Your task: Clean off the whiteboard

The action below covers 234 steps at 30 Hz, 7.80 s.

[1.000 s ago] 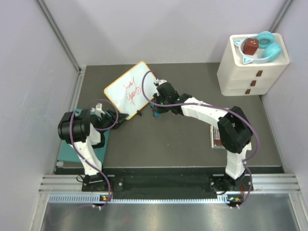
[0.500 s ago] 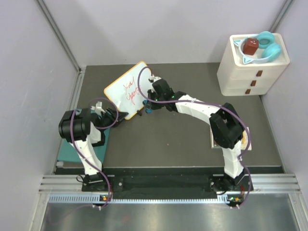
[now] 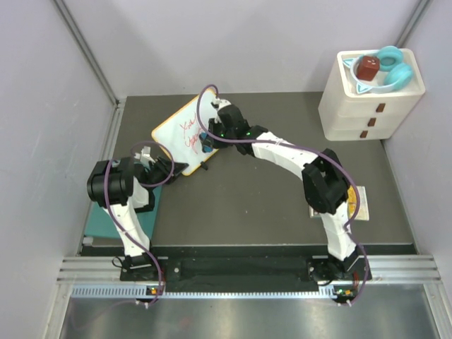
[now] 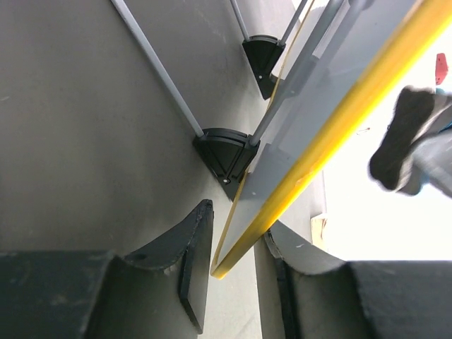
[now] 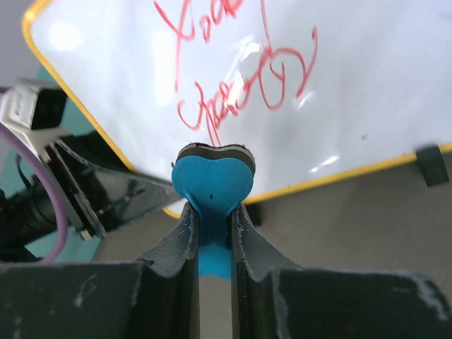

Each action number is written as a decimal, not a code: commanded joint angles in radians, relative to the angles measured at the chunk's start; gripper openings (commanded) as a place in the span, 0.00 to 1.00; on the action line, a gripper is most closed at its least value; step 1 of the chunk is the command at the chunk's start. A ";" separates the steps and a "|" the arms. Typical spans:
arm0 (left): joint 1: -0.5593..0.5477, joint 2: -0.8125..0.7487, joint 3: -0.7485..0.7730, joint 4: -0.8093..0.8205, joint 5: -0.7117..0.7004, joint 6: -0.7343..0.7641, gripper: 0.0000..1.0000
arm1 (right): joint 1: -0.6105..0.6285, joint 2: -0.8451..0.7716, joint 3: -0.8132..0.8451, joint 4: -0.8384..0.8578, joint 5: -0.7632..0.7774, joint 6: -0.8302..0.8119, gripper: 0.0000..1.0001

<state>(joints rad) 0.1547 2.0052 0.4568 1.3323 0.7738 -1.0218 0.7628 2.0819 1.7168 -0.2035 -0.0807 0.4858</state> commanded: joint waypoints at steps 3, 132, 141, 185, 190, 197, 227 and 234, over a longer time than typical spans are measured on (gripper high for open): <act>-0.004 0.000 -0.003 0.364 0.025 0.011 0.37 | 0.006 0.099 0.158 0.039 -0.016 0.010 0.00; -0.095 -0.080 0.028 0.174 0.099 0.206 0.27 | -0.125 0.395 0.449 0.047 -0.025 -0.026 0.00; -0.107 -0.091 0.028 0.143 0.097 0.230 0.26 | -0.100 0.406 0.511 0.072 -0.137 -0.047 0.00; -0.135 -0.144 0.037 -0.105 0.038 0.262 0.00 | -0.054 0.471 0.636 0.133 0.124 -0.101 0.00; -0.150 -0.160 0.062 -0.229 0.016 0.302 0.00 | -0.060 0.478 0.641 0.138 0.085 -0.078 0.00; -0.152 -0.161 0.033 -0.245 -0.002 0.281 0.00 | -0.051 0.449 0.589 0.176 0.050 -0.072 0.00; -0.253 -0.098 0.014 -0.297 -0.065 0.253 0.00 | 0.001 0.478 0.621 0.110 0.183 -0.090 0.00; -0.265 -0.100 0.005 -0.280 -0.059 0.259 0.00 | -0.075 0.504 0.670 0.000 0.251 -0.032 0.00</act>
<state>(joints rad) -0.0654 1.8896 0.4843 1.1553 0.6201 -0.7826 0.7532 2.5355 2.3291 -0.1028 0.0998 0.4194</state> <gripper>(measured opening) 0.100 0.114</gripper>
